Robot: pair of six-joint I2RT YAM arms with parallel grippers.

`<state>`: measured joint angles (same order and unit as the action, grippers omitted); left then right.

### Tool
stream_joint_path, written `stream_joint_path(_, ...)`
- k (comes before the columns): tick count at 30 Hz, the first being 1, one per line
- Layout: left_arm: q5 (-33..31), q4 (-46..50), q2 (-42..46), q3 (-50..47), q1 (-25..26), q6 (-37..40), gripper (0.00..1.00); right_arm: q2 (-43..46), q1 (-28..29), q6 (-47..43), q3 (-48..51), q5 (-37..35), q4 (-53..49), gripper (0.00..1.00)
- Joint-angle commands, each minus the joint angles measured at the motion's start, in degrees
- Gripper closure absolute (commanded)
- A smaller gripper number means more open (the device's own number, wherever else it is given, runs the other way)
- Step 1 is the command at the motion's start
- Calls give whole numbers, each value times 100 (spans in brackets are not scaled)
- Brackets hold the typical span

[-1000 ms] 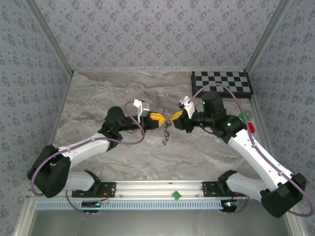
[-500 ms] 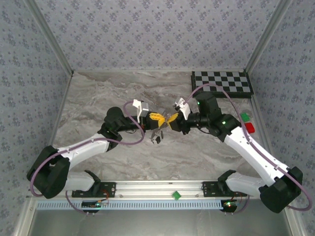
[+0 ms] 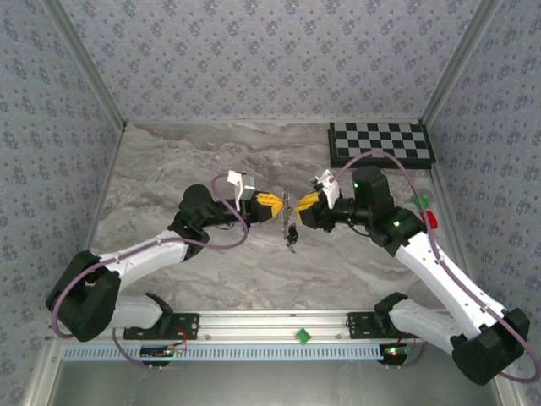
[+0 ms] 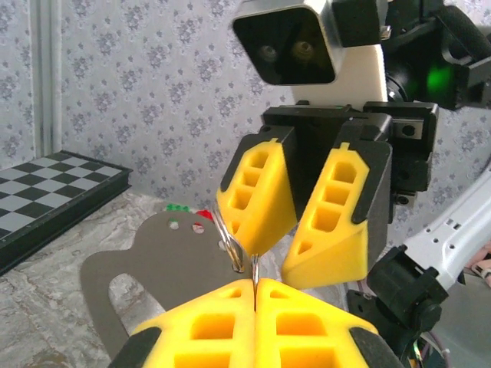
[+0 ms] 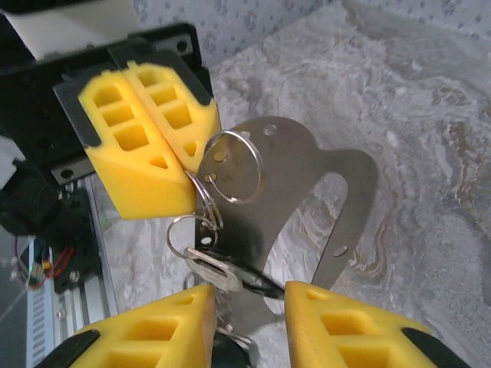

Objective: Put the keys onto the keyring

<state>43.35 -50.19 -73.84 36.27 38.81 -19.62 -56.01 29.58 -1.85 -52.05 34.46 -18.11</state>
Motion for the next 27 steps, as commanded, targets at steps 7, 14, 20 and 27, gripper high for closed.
stream_joint_path(7,-721,-821,117,20,41,-460,100,230,-117,1067,523,441,1915,61)
stream_joint_path(14,-637,-886,98,20,42,-508,100,18,-201,1381,532,778,2489,56)
stream_joint_path(20,-583,-852,116,16,43,-482,100,-246,-218,1482,434,1120,2608,66)
stream_joint_path(27,-525,-862,100,33,48,-481,100,-461,-214,1554,344,1265,2690,76)
